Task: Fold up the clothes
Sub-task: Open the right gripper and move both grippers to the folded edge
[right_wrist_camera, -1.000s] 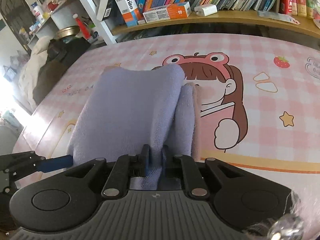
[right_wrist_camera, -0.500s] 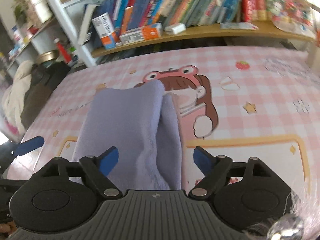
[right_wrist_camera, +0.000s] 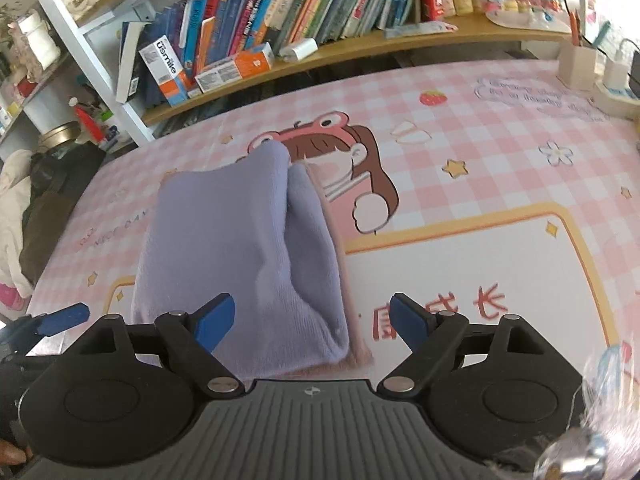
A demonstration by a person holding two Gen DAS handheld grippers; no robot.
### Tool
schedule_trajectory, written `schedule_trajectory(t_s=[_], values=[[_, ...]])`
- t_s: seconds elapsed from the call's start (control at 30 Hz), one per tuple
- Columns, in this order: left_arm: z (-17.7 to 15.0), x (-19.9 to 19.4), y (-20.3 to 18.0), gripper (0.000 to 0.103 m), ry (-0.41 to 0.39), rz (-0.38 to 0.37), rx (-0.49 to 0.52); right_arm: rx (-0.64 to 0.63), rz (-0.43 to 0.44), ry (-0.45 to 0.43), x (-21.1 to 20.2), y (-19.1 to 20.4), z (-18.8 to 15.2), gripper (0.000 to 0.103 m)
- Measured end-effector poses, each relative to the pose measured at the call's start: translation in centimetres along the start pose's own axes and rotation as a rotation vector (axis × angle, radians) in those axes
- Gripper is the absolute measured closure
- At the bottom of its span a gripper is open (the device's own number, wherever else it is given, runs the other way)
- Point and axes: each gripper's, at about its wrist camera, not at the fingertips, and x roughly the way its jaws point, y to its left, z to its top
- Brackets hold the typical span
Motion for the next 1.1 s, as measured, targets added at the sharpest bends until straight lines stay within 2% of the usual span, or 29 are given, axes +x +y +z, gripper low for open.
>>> schedule_trajectory(t_s=[0.13, 0.27, 0.5, 0.63, 0.8, 0.9, 0.97, 1.07, 1.1], values=[[-0.1, 0.5, 1.5, 0.009, 0.021, -0.057, -0.125, 0.023, 0.004, 0.023, 0.1, -0.7, -0.2, 0.016], [0.0, 1.0, 1.5, 0.009, 0.020, -0.062, -0.169, 0.037, 0.017, 0.033, 0.3, -2.0, 0.4, 0.015], [0.5, 3.1, 2.5, 0.012, 0.056, -0.085, -0.314, 0.062, 0.142, 0.111, 2.6, -4.4, 2.1, 0.017], [0.9, 4.0, 3.4, 0.013, 0.057, -0.059, -0.379, 0.106, 0.207, 0.149, 4.1, -5.6, 3.1, 0.019], [1.3, 5.4, 4.0, 0.017, 0.078, -0.054, -0.434, 0.145, 0.276, 0.199, 5.8, -6.2, 3.9, 0.027], [1.5, 6.0, 4.2, 0.020, 0.076, -0.069, -0.466, 0.160, 0.312, 0.224, 6.7, -6.2, 4.2, 0.040], [1.5, 6.3, 4.2, 0.023, 0.078, -0.081, -0.484, 0.169, 0.336, 0.240, 7.3, -6.2, 4.5, 0.042], [1.6, 6.6, 4.3, 0.032, 0.086, -0.100, -0.514, 0.182, 0.359, 0.254, 7.9, -6.2, 4.6, 0.053], [1.6, 6.7, 4.4, 0.034, 0.088, -0.108, -0.523, 0.189, 0.367, 0.257, 8.0, -6.2, 4.6, 0.053]])
